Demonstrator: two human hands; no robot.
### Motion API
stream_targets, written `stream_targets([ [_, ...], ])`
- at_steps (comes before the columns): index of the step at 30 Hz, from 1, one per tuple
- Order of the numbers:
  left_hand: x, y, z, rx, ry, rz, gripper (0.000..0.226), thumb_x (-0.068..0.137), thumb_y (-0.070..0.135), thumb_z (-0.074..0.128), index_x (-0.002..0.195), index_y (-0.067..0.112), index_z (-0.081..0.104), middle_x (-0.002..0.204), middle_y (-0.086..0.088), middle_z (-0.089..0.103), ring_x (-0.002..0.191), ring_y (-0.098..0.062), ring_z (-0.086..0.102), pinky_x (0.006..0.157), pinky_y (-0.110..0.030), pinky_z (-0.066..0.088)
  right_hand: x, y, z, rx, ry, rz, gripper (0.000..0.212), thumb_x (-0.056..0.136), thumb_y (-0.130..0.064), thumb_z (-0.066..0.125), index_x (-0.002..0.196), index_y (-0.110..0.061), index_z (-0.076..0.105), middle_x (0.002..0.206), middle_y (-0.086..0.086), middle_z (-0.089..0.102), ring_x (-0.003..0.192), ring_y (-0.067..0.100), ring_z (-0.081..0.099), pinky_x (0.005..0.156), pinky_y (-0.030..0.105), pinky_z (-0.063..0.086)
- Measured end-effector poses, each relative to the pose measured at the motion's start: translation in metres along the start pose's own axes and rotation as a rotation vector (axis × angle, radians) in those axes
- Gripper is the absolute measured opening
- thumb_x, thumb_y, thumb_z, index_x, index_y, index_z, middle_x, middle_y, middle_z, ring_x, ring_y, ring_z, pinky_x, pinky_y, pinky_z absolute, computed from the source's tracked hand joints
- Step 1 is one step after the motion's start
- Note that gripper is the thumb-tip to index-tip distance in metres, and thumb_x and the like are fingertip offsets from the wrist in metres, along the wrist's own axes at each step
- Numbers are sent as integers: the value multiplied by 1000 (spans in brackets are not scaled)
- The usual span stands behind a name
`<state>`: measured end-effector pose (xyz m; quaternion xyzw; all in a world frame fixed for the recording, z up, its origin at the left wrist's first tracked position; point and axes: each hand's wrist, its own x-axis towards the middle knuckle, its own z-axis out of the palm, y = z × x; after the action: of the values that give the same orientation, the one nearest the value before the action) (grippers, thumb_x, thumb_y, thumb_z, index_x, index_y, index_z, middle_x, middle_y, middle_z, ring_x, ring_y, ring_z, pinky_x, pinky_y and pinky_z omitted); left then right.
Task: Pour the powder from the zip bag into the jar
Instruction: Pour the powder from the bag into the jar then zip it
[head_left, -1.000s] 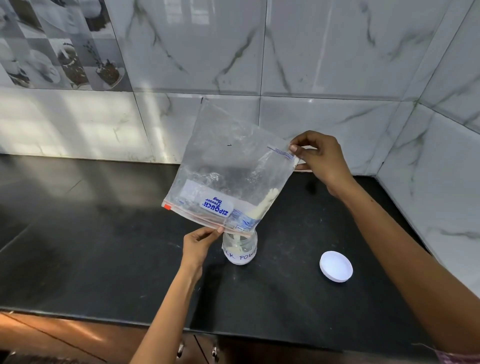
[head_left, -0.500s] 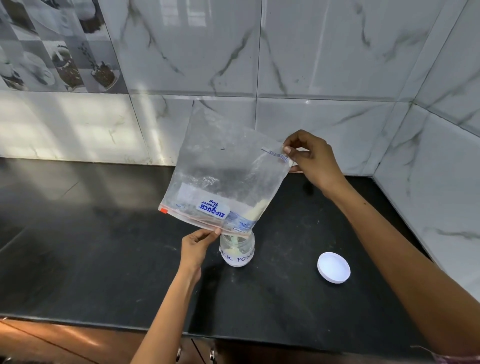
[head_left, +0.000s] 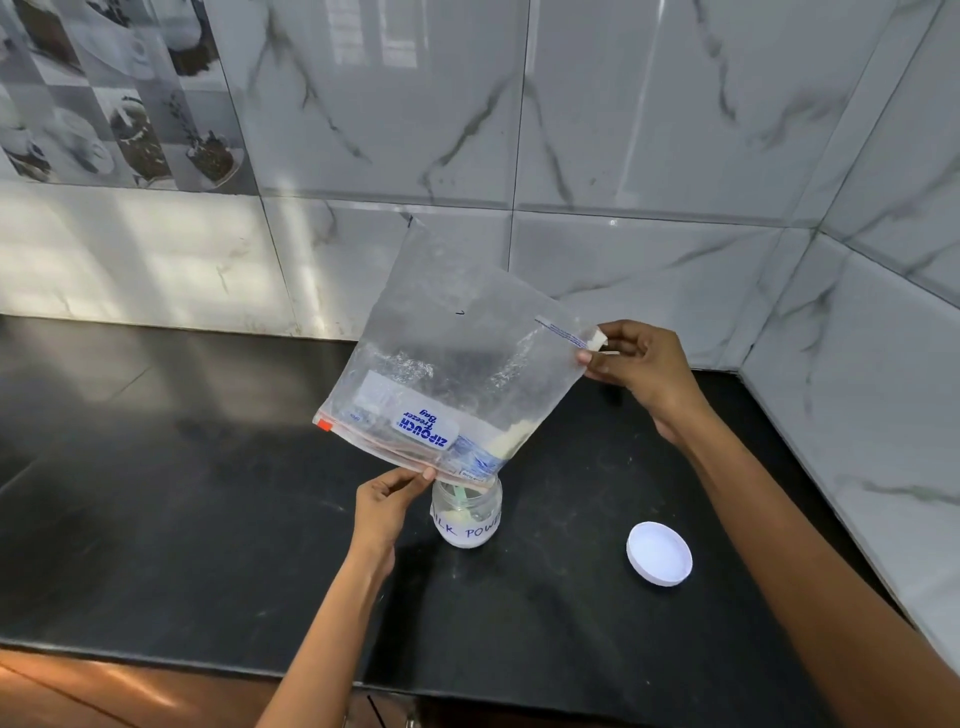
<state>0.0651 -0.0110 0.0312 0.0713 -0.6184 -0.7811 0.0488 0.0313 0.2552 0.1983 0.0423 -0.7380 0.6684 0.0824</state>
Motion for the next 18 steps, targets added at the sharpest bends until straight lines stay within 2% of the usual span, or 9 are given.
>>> stream_targets([
  [3, 0, -1, 0, 0, -2, -10, 9, 78, 15, 73, 86, 17, 77, 89, 1, 77, 89, -6, 70, 79, -17, 45, 0, -4, -1, -17, 33, -17, 25, 74, -5, 76, 97, -11, 67, 97, 10, 71, 92, 22, 69, 77, 28, 59],
  [5, -1, -2, -1, 1, -2, -12, 8, 79, 16, 73, 85, 18, 77, 90, 1, 77, 89, -5, 70, 81, -19, 44, -1, -4, 0, -16, 68, -36, 16, 78, -10, 73, 94, -11, 69, 96, 10, 71, 92, 21, 69, 74, 24, 59],
  [8, -1, -2, -2, 3, -2, -14, 9, 78, 16, 73, 85, 18, 77, 90, 1, 77, 90, -5, 70, 81, -20, 44, 0, -7, -2, -90, 81, -41, 5, 84, -16, 68, 87, -13, 70, 95, 7, 71, 92, 19, 69, 68, 20, 58],
  [12, -1, 0, -2, 21, -9, -3, 9, 78, 16, 73, 86, 17, 77, 89, 3, 77, 88, -3, 70, 77, -15, 44, 5, -14, -5, -156, 132, -65, 6, 85, -14, 67, 80, -16, 70, 89, 1, 70, 91, 16, 68, 67, 23, 59],
  [18, -2, -1, -2, 30, -17, 4, 10, 79, 15, 73, 88, 15, 77, 91, 1, 77, 90, -5, 70, 75, -13, 46, 9, -22, -6, -246, 36, -53, 8, 84, -12, 67, 91, -15, 70, 99, 9, 70, 92, 16, 67, 70, 28, 59],
])
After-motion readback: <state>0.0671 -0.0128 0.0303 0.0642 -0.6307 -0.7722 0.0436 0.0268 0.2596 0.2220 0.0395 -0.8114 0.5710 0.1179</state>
